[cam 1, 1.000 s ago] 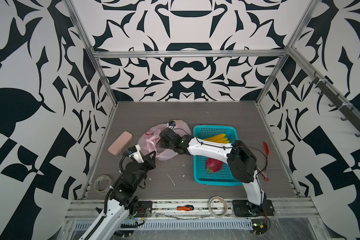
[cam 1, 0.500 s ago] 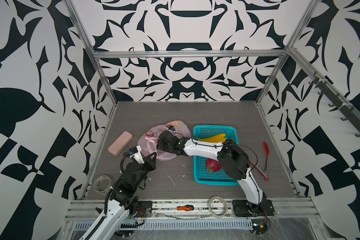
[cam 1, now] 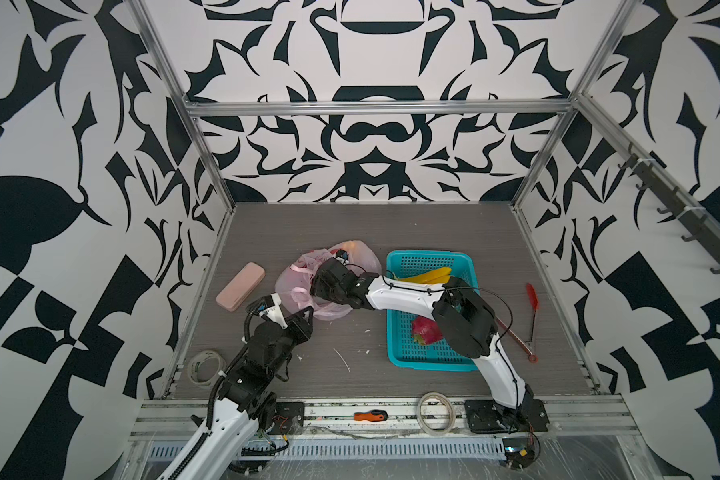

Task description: Untie the knot of the plastic bag and take out the fruit

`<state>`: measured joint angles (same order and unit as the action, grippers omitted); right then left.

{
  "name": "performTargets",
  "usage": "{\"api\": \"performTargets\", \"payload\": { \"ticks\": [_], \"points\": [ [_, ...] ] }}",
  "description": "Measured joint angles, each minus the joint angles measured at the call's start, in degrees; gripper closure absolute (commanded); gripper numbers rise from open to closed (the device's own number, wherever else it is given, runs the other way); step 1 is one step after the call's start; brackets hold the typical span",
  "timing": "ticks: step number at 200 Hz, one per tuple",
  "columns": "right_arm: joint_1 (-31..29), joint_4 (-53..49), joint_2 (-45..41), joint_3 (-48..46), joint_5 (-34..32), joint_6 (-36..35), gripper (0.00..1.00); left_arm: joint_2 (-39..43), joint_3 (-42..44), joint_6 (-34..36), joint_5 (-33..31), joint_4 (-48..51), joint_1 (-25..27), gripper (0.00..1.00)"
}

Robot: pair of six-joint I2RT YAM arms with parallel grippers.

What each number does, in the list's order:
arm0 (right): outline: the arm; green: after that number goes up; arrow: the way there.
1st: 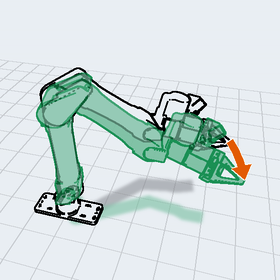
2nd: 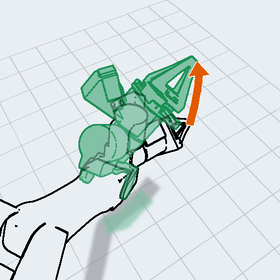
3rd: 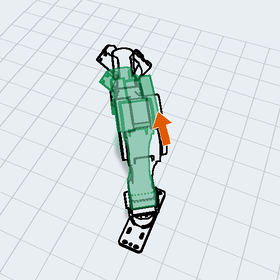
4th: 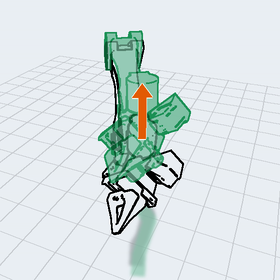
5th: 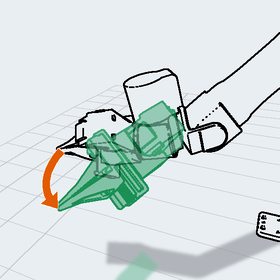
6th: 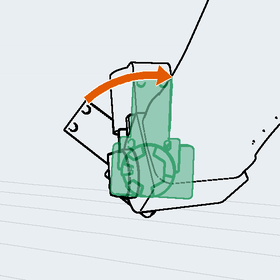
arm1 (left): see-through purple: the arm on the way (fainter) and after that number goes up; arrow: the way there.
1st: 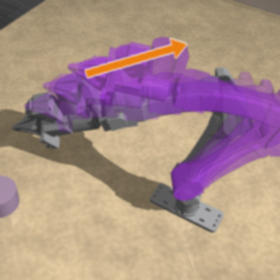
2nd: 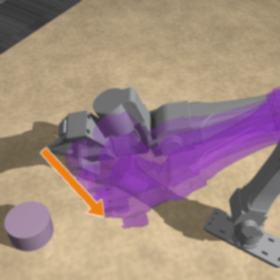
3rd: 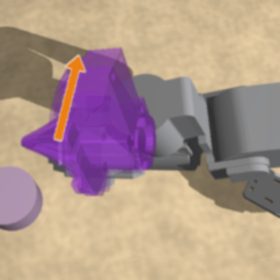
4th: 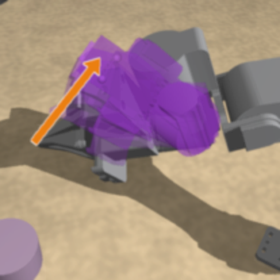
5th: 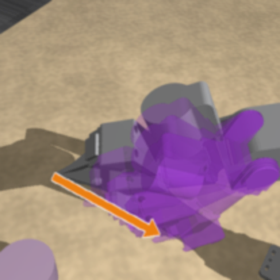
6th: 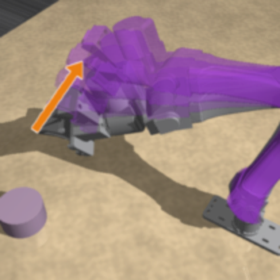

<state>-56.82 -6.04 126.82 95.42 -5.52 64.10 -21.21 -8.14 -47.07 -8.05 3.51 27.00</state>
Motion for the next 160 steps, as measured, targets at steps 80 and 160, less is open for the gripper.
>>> {"api": "performTargets", "payload": {
  "ticks": [80, 160],
  "points": [
    [0.0, 2.9, -0.2, -2.0, 1.7, -0.2, 0.35, -12.4, -8.6, 5.7, 0.3, 0.8, 0.0, 0.44],
    [0.0, 4.2, -2.4, -5.0, 1.7, -0.1, 0.36, -14.8, -10.3, 9.6, -2.3, -3.7, 0.0, 1.00]
  ]
}}
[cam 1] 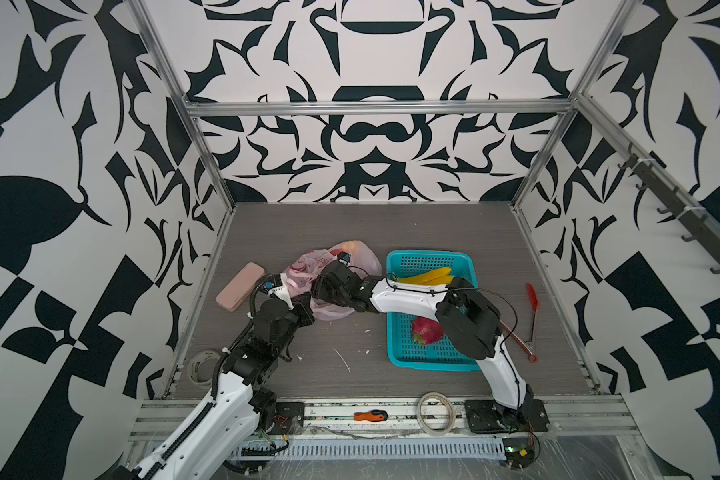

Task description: Untie the knot of the plastic bag and take out the fruit

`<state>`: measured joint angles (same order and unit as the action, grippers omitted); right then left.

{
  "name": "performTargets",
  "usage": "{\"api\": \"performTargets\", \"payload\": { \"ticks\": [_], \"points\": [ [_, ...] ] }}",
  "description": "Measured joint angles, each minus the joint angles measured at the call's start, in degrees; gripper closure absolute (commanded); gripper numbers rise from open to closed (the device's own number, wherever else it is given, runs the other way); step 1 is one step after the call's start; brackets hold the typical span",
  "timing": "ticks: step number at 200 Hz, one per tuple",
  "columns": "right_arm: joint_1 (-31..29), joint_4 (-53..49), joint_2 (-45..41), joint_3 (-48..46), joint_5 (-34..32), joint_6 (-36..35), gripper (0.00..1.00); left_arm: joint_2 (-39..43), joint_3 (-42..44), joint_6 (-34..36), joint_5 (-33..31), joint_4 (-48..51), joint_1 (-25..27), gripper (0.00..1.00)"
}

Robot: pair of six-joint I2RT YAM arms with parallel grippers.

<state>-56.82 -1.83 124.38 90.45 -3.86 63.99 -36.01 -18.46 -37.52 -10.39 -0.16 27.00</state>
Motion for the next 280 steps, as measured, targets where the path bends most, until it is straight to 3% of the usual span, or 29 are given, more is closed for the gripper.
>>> {"api": "performTargets", "payload": {
  "ticks": [99, 280],
  "points": [
    [0.3, 3.6, -0.3, -0.5, 0.6, 3.6, 0.28, 15.3, 5.9, -4.3, 1.9, -1.2, 0.0, 1.00],
    [1.0, 16.3, 7.3, 2.3, 3.9, 19.0, 0.22, 19.1, 9.1, -6.6, 8.9, 0.4, 0.0, 1.00]
  ]
}}
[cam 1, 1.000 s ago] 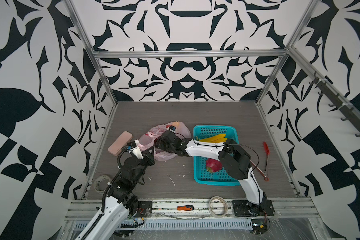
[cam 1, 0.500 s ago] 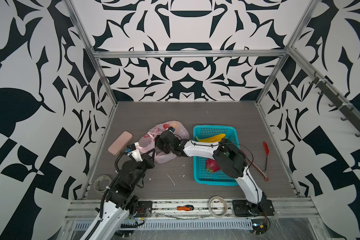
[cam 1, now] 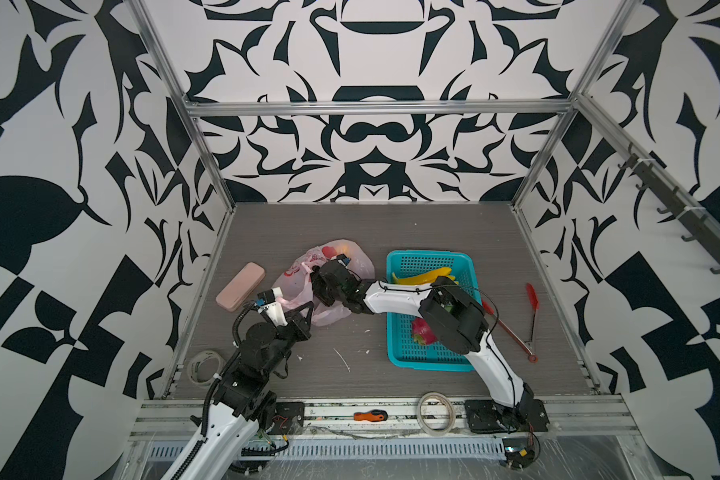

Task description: Untie the knot of the plastic bag and take out the fruit

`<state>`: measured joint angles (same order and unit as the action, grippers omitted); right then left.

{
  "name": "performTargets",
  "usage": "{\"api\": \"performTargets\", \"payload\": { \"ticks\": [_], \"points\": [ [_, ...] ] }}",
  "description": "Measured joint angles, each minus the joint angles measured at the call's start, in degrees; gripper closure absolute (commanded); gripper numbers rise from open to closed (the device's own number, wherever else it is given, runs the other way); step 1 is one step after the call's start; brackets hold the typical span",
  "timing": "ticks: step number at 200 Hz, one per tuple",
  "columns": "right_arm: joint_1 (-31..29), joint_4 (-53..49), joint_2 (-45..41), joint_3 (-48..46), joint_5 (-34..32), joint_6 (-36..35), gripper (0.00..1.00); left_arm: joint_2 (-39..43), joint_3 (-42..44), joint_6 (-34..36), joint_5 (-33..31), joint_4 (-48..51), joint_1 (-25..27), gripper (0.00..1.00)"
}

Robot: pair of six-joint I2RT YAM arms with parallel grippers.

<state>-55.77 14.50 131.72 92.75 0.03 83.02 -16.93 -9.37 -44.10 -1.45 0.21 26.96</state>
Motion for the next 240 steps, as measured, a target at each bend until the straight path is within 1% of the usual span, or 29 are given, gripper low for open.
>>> {"api": "performTargets", "payload": {
  "ticks": [61, 105, 125, 167, 183, 200, 240],
  "points": [
    [0.0, 1.8, 1.4, 1.3, -0.2, 3.0, 0.22, -1.1, 0.2, 0.0, 3.1, -1.9, 0.0, 1.00],
    [0.0, 3.1, 2.6, 2.1, -0.2, 4.8, 0.22, -2.9, 0.3, 0.7, 7.3, -4.4, -0.2, 1.00],
    [0.0, 3.7, 2.9, 2.1, -0.2, 5.4, 0.24, -4.5, 0.3, 0.9, 9.1, -6.2, -0.3, 1.00],
    [0.0, 4.0, 3.0, 2.1, -0.5, 5.8, 0.37, -7.2, 0.3, 1.7, 12.2, -9.1, -0.3, 1.00],
    [0.0, 4.1, 3.0, 2.1, -0.7, 5.7, 0.44, -7.2, 0.3, 1.8, 12.8, -9.4, -0.3, 1.00],
    [0.1, 4.3, 3.0, 2.1, -0.9, 5.8, 0.54, -6.3, 0.3, 2.0, 12.8, -9.2, -0.3, 1.00],
    [0.2, 5.3, 2.9, 1.3, -1.4, 5.5, 0.66, -2.3, 0.2, 2.8, 10.1, -6.1, -0.3, 1.00]
  ]
}}
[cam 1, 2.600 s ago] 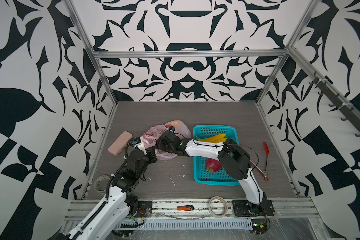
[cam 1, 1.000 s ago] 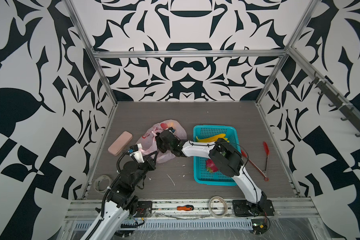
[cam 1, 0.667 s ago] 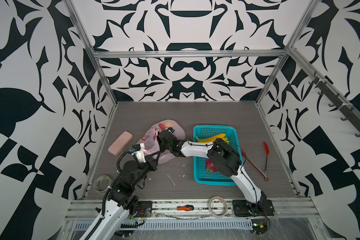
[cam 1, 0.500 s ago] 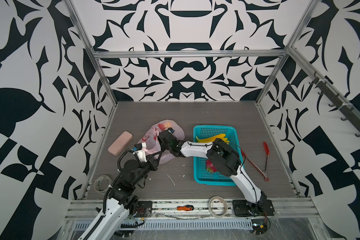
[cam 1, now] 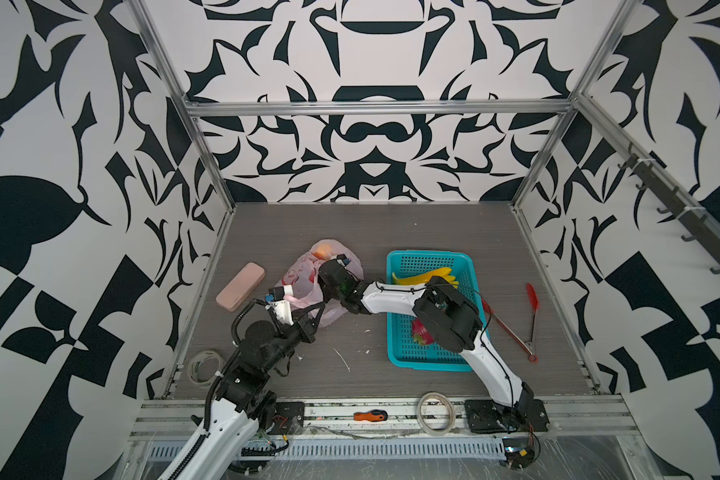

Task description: Untie the knot of the plastic bag and take out the fruit

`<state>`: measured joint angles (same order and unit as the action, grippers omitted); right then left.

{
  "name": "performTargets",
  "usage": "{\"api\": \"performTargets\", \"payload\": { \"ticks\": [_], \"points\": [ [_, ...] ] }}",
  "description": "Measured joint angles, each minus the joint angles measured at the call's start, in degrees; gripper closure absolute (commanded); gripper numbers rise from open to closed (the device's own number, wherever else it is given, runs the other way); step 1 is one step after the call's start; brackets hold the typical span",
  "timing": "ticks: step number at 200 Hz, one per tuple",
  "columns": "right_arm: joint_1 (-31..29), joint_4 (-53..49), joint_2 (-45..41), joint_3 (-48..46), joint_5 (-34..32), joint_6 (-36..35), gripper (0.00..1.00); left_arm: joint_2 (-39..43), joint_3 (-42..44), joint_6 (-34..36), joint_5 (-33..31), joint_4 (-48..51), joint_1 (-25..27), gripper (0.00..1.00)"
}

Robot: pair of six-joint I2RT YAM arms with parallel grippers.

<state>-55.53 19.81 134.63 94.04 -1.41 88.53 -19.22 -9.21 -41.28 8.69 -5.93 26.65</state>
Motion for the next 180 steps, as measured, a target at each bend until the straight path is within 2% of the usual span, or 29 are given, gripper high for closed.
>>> {"api": "performTargets", "payload": {
  "ticks": [38, 78, 180],
  "points": [
    [0.1, 0.8, -2.4, -4.0, -1.2, -1.6, 0.76, 1.1, 0.0, 0.8, -3.0, 2.1, 0.0, 1.00],
    [0.1, -0.7, -6.1, -8.4, -2.6, -3.7, 0.81, 1.3, 0.0, 0.9, -4.9, 3.1, 0.0, 1.00],
    [0.4, -3.7, -14.6, -15.6, -5.4, -7.8, 0.85, 3.6, 0.0, 2.3, -8.2, 6.3, 0.0, 1.00]
  ]
}}
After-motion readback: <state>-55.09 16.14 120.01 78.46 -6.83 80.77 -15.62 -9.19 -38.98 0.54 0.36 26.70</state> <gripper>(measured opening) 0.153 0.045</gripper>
